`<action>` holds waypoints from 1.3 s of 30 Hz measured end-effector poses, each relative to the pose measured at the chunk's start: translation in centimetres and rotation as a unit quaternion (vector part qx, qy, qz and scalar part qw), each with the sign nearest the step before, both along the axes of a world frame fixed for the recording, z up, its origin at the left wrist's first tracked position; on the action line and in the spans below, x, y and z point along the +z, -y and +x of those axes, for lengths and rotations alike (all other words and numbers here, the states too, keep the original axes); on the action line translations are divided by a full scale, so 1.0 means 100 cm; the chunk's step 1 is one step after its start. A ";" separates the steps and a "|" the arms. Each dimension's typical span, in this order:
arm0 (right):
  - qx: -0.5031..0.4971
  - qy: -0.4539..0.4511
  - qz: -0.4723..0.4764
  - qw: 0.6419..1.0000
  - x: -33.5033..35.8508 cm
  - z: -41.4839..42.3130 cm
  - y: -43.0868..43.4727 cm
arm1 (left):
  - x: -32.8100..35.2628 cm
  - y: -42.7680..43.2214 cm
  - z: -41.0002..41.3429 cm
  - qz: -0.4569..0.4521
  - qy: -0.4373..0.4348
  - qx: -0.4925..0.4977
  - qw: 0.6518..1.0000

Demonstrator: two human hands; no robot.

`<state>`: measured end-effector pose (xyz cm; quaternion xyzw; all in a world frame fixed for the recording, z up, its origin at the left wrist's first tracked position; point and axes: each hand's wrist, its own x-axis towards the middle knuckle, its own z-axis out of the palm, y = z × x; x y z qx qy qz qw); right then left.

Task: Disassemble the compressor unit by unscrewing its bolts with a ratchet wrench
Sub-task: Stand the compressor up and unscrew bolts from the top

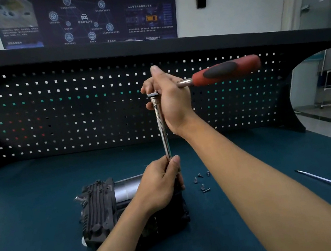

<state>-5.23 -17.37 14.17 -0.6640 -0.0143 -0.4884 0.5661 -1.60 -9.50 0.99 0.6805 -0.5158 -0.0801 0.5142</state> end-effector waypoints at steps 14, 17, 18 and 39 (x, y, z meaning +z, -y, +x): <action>-0.414 -0.077 -0.449 0.788 -0.016 0.024 -0.048 | 0.004 -0.004 -0.003 -0.034 -0.004 -0.020 0.999; -0.438 -0.147 -0.446 0.767 -0.008 0.025 -0.047 | 0.005 -0.004 -0.005 -0.030 -0.009 -0.016 0.999; -0.445 -0.172 -0.449 0.755 -0.005 0.024 -0.046 | 0.005 -0.004 -0.005 -0.025 -0.010 -0.013 1.000; -0.142 -0.022 -0.343 0.928 0.003 0.009 -0.013 | -0.002 -0.001 0.000 -0.017 -0.049 -0.021 0.998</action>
